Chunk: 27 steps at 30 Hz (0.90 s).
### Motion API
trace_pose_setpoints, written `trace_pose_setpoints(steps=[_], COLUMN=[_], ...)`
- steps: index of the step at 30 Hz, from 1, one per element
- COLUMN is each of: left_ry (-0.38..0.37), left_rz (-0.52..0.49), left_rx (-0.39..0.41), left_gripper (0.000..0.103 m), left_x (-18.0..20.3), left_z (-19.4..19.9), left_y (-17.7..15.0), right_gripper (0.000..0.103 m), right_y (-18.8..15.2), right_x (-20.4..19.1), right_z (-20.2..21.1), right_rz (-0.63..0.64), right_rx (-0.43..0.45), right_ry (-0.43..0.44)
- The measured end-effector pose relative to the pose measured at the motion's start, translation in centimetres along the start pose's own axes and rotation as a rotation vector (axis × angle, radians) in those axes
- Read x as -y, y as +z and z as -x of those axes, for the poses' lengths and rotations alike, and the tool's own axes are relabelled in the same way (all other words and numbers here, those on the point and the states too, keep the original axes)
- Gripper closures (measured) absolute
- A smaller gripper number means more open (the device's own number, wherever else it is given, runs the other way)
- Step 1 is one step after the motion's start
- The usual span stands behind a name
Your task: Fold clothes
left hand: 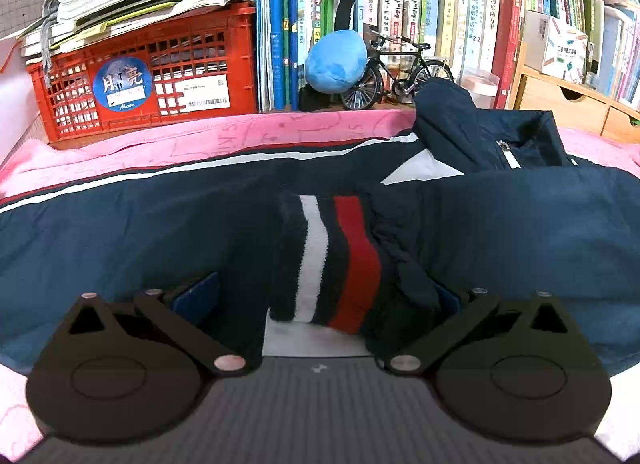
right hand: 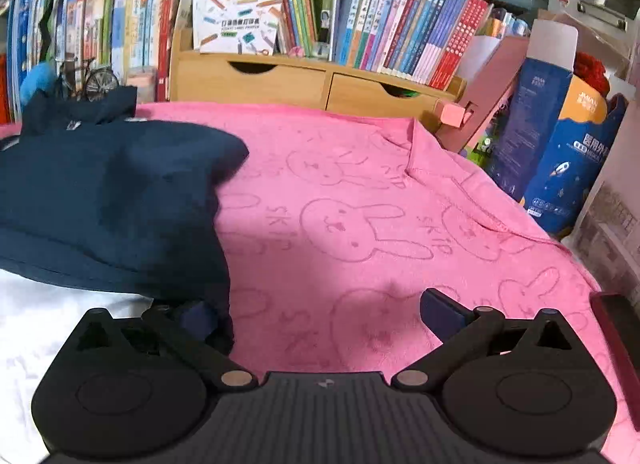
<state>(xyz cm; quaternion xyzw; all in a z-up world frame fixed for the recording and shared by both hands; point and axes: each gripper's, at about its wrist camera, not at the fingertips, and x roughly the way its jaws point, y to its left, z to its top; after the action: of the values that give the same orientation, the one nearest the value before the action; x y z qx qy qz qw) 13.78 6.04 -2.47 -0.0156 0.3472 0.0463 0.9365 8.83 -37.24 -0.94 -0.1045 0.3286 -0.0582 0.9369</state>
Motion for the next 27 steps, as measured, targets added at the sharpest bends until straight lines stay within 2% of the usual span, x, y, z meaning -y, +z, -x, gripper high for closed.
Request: trace_pose_setpoints(steps=[2,4,8,10,11,13,15,16,18,19,20,22,24,26,27], left_ry=[0.000,0.001,0.001,0.001,0.001,0.000,-0.009,-0.011,-0.026,-0.027,-0.029,-0.028,-0.028,-0.027,-0.028], left_rz=[-0.001,-0.002,-0.002,-0.002,-0.002,-0.002,-0.006,-0.010,-0.026,-0.029,-0.028,-0.028,-0.028,-0.028,-0.028], left_rx=[0.000,-0.001,-0.001,-0.001,-0.001,-0.001,-0.001,-0.001,-0.001,-0.001,-0.001,-0.001,-0.002,-0.002,-0.002], left_gripper=[0.000,0.000,0.000,0.000,0.000,0.000,0.000,0.000,0.000,0.000,0.000,0.000,0.000,0.000,0.000], left_x=[0.0,0.0,0.0,0.0,0.0,0.0,0.0,0.0,0.2,0.2,0.2,0.3,0.3,0.3,0.2], left_z=[0.0,0.0,0.0,0.0,0.0,0.0,-0.1,-0.1,-0.1,-0.1,-0.1,-0.1,-0.1,0.0,0.0], left_y=[0.0,0.0,0.0,0.0,0.0,0.0,0.0,0.0,-0.1,-0.1,-0.2,-0.2,-0.1,-0.1,-0.1], right_gripper=[0.000,0.000,0.000,0.001,0.003,0.010,0.024,0.027,0.026,0.018,0.011,0.015,0.017,0.014,0.012], right_y=[0.3,1.0,3.6,4.9,5.9,6.8,7.1,7.2,7.8,8.3,8.9,10.1,10.9,11.0,10.8], right_x=[-1.0,-0.8,-1.0,-2.5,-3.2,-5.2,-5.2,-5.1,-4.8,-4.5,-4.0,-3.3,-3.8,-4.9,-5.6], right_z=[1.3,3.1,4.0,1.9,0.0,-3.0,-5.7,-7.1,-9.7,-11.0,-11.9,-12.5,-11.5,-9.2,-8.6], right_rz=[0.077,0.056,-0.156,-0.272,-0.298,-0.304,-0.304,-0.304,-0.282,-0.258,-0.273,-0.327,-0.309,-0.243,-0.207], right_rx=[0.030,0.076,0.191,0.166,0.135,0.044,0.009,-0.007,-0.033,-0.043,-0.055,-0.075,-0.043,0.043,0.046], right_ry=[0.060,0.220,0.573,0.727,0.741,0.650,0.487,0.403,0.228,0.135,0.100,0.088,0.073,0.116,0.171])
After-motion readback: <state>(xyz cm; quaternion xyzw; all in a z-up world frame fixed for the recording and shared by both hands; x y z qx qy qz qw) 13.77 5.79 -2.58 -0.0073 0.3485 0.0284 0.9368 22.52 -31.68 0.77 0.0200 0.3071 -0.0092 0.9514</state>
